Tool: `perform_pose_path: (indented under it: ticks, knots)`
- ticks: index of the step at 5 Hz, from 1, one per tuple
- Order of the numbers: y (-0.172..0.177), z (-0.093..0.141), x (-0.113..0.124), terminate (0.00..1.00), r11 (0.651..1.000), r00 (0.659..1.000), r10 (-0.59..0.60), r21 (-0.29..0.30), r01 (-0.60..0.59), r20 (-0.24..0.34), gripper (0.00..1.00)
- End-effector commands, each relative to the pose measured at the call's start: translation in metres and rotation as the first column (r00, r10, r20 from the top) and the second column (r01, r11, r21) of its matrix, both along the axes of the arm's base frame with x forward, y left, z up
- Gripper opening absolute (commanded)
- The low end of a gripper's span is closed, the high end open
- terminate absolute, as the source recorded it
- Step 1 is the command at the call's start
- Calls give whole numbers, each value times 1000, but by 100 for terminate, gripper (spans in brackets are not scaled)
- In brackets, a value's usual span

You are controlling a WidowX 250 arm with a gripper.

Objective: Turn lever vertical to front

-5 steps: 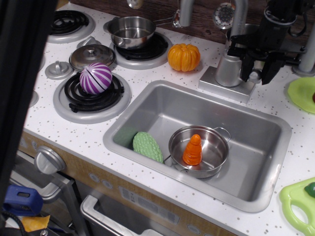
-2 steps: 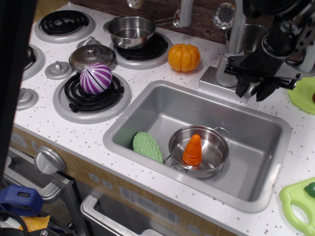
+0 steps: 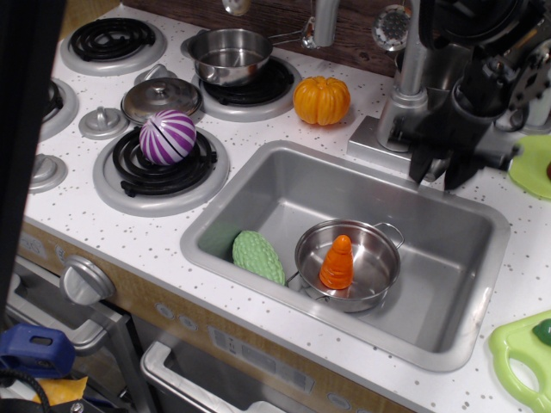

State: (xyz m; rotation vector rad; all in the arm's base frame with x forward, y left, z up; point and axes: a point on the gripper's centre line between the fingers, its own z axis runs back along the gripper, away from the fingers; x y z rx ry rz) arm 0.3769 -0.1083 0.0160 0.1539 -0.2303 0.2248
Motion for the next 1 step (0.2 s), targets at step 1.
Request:
perform_pose_path:
  ticks: [1]
  knots:
    - [-1,27,11,100,999,998,-32,-25,33,59,100]
